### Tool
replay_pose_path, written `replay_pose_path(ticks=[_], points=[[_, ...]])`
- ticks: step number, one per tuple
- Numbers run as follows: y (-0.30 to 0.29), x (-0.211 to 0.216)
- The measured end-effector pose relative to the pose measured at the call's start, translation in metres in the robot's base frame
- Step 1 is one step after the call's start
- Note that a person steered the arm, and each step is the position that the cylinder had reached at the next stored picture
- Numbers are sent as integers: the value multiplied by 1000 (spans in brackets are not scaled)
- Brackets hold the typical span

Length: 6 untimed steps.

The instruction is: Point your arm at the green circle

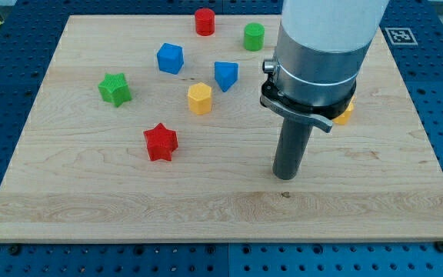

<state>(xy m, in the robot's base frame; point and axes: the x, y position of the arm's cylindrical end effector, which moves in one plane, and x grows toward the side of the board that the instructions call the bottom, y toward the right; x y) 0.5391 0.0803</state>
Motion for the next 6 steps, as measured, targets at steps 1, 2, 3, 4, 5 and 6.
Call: replay_pose_path(ticks=[1, 2, 3, 4, 5, 6], points=[[8, -5], [11, -6], [12, -15], [-3, -42], [-7, -46], [-7, -46]])
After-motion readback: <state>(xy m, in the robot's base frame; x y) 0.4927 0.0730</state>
